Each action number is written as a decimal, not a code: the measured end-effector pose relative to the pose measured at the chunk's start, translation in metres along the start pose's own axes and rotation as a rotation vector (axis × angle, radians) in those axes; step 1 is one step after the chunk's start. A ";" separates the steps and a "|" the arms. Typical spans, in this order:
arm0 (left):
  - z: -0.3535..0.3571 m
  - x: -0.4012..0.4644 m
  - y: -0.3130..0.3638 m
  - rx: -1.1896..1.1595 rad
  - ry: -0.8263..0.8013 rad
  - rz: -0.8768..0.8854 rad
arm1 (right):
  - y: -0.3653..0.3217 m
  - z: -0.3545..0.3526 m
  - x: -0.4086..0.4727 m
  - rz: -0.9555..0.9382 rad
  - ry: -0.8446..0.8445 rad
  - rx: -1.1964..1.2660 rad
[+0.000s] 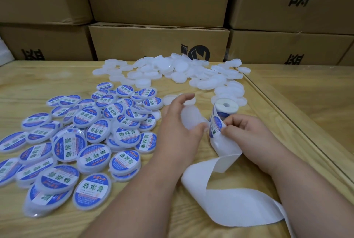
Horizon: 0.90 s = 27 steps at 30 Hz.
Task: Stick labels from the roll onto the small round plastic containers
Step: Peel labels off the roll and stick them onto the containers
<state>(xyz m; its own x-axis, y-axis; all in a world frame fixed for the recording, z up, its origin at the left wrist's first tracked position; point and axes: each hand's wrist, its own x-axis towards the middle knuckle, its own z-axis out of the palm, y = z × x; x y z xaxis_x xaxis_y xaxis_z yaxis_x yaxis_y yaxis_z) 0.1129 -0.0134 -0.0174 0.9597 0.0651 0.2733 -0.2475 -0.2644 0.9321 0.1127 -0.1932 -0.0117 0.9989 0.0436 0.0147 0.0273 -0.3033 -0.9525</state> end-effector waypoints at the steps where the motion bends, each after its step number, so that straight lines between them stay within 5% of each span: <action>1: 0.001 0.000 -0.001 -0.009 -0.010 0.012 | 0.001 0.000 0.000 -0.001 0.004 -0.004; 12: 0.004 0.001 -0.002 -0.150 -0.055 0.058 | 0.002 0.007 0.001 -0.076 0.084 -0.036; 27: 0.010 0.002 -0.001 -0.032 -0.151 -0.012 | -0.007 0.012 -0.003 -0.135 0.017 0.070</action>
<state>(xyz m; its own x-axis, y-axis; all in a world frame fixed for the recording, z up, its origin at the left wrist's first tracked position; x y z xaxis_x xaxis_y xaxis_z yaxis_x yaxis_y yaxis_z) 0.1169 -0.0223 -0.0204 0.9711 -0.0776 0.2255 -0.2376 -0.2340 0.9428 0.1091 -0.1799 -0.0087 0.9869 0.0630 0.1486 0.1592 -0.2289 -0.9603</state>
